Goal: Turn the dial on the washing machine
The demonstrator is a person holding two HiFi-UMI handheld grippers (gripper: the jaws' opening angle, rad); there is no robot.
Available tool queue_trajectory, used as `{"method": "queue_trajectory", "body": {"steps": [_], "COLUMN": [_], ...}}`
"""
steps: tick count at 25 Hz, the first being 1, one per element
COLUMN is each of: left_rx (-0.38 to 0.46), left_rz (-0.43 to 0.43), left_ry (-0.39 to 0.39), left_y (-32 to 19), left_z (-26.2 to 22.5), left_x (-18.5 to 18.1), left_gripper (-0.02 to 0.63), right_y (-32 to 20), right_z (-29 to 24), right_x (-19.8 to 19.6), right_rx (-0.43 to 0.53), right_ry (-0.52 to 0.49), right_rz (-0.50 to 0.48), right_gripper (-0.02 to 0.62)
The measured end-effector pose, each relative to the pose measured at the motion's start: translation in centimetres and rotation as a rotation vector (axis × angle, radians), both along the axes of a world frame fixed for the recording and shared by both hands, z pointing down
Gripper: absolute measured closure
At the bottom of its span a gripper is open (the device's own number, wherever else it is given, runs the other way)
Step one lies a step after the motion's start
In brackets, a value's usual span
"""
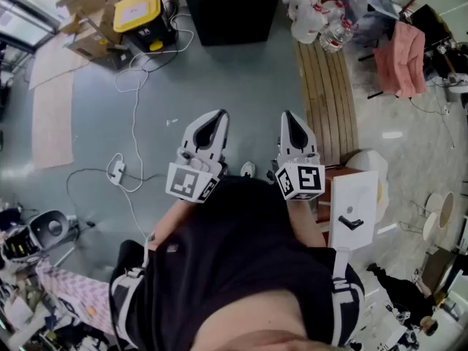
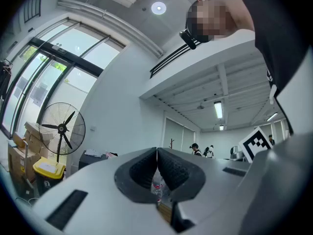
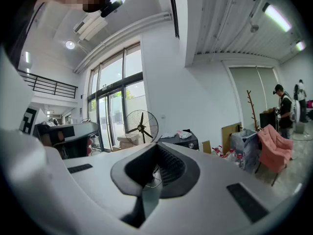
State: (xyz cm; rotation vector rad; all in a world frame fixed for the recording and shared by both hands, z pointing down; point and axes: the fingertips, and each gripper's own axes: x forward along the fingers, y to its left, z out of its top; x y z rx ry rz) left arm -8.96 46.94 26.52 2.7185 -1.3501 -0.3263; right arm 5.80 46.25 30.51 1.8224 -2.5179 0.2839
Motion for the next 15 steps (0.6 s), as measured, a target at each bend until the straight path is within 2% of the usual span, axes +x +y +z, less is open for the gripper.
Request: {"method": "queue_trajectory", "body": {"steps": [13,15], "left_rx": [0.008,0.006], "left_rz": [-0.002,-0.002], "left_ry": [0.001,-0.001], "left_y": [1.1,1.2], "left_z": [-0.3,-0.3], "left_x": [0.6,1.0], "left_gripper": [0.583,0.584], "right_y": [1.0,0.7], "right_z": [-0.9,-0.3], "right_x": [0.5,0.8], "right_rx": [0.039,0.019], "right_ry": [-0.026,-0.037], "right_rz": [-0.004,-0.009], "right_gripper": [0.566,0.403]}}
